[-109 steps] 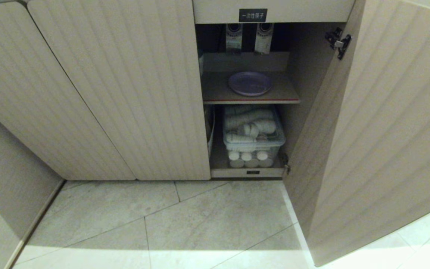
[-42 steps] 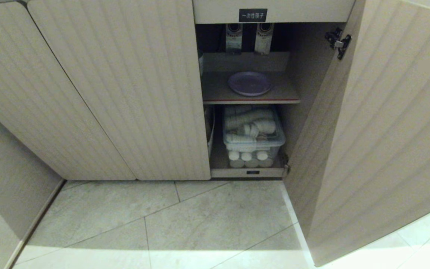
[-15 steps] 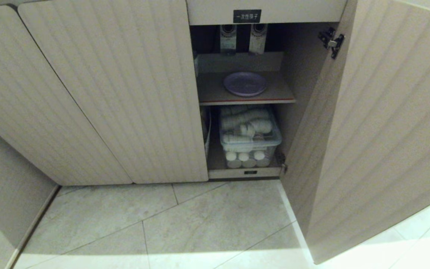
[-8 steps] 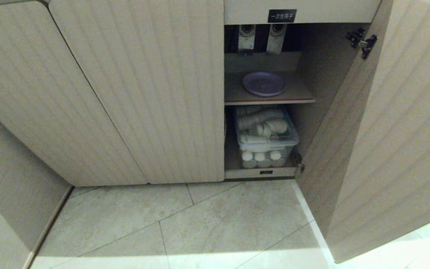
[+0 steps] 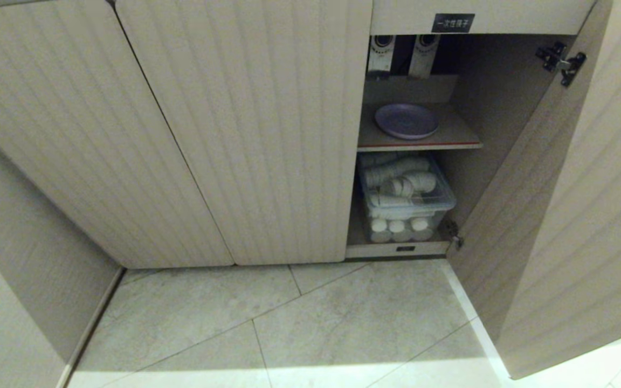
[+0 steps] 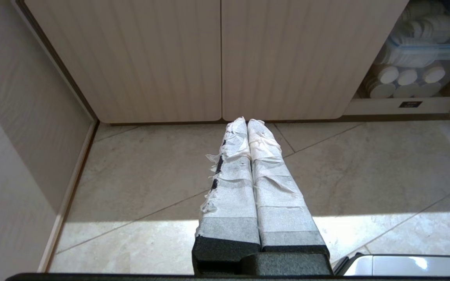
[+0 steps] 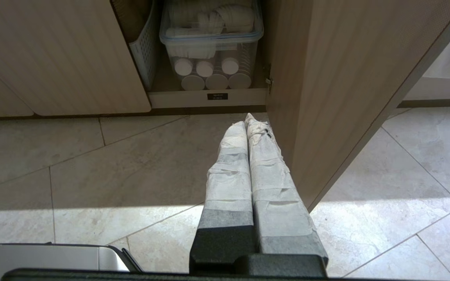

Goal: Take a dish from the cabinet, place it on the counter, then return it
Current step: Take the plate from the cabinet

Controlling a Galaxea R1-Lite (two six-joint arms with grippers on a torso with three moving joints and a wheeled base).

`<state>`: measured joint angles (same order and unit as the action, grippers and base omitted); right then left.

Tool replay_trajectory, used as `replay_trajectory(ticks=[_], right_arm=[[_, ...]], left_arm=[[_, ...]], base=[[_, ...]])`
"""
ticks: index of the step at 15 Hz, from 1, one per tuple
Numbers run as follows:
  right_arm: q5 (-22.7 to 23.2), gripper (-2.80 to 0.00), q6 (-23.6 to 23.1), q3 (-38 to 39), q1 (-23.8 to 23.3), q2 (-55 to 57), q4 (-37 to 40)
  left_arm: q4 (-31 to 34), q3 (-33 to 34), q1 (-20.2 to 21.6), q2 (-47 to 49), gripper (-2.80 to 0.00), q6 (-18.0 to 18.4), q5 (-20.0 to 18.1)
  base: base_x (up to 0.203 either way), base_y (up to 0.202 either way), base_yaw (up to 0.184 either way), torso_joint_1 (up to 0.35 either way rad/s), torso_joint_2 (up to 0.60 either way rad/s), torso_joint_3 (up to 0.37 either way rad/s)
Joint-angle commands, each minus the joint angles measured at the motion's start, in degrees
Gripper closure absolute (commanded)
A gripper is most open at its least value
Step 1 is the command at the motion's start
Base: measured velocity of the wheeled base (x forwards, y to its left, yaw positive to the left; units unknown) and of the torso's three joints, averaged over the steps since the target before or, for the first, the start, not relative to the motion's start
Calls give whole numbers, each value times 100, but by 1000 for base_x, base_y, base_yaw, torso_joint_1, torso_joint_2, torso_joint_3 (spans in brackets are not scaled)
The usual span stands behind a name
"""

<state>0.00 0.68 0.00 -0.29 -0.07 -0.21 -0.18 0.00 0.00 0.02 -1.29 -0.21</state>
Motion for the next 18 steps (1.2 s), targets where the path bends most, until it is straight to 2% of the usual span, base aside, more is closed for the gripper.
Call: replay_trajectory(ticks=[1,18], right_arm=[[0,0,2,0,-5,7,3],[0,0,2,0,2,7,3]], left_arm=[[1,0,0,-2,0,-3,3],[1,0,0,-2,0,-3,3]], base=[[0,0,0,0,0,0],[0,0,0,0,0,0]])
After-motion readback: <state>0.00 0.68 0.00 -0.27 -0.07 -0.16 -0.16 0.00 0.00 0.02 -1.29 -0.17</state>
